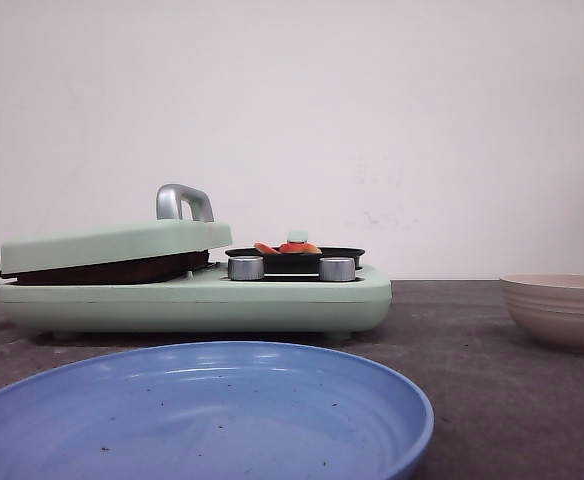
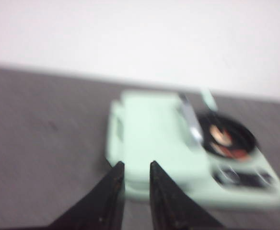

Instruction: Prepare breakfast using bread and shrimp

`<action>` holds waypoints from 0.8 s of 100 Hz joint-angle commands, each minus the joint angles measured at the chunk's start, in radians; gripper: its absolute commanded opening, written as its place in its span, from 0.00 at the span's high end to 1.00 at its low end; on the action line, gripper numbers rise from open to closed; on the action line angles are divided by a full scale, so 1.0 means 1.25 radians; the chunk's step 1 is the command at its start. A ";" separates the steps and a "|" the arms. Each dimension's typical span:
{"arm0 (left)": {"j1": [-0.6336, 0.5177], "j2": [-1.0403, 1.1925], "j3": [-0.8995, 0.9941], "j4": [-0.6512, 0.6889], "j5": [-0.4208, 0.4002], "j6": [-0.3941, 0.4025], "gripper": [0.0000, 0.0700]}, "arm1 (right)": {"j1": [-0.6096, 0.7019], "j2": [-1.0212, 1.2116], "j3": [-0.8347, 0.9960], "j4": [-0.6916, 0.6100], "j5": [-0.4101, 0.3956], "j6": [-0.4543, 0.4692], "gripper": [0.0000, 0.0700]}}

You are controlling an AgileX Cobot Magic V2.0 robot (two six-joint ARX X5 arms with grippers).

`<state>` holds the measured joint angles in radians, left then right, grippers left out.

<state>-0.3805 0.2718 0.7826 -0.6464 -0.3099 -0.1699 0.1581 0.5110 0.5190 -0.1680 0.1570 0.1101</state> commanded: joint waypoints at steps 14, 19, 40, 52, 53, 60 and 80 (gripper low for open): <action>0.099 -0.047 -0.262 0.367 0.080 0.098 0.98 | 0.003 0.002 0.008 0.008 0.001 0.011 0.99; 0.120 -0.058 -0.319 0.428 0.119 0.077 0.98 | 0.003 0.002 0.008 0.008 0.001 0.011 0.99; 0.174 -0.114 -0.464 0.468 0.206 0.057 0.98 | 0.003 0.002 0.008 0.008 0.001 0.011 0.99; 0.198 -0.151 -0.497 0.466 0.206 0.061 0.98 | 0.003 0.002 0.008 0.008 0.001 0.011 0.99; 0.200 -0.154 -0.500 0.467 0.206 0.062 0.98 | 0.003 0.002 0.008 0.008 0.001 0.011 0.99; 0.215 -0.176 -0.524 0.471 0.204 0.061 0.98 | 0.003 0.002 0.008 0.008 0.001 0.011 0.99; 0.243 -0.215 -0.578 0.474 0.203 0.062 0.98 | 0.003 0.002 0.008 0.008 0.001 0.011 0.99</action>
<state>-0.0803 0.0067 0.0639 -0.0715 -0.0540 -0.0921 0.1581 0.5110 0.5190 -0.1680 0.1570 0.1104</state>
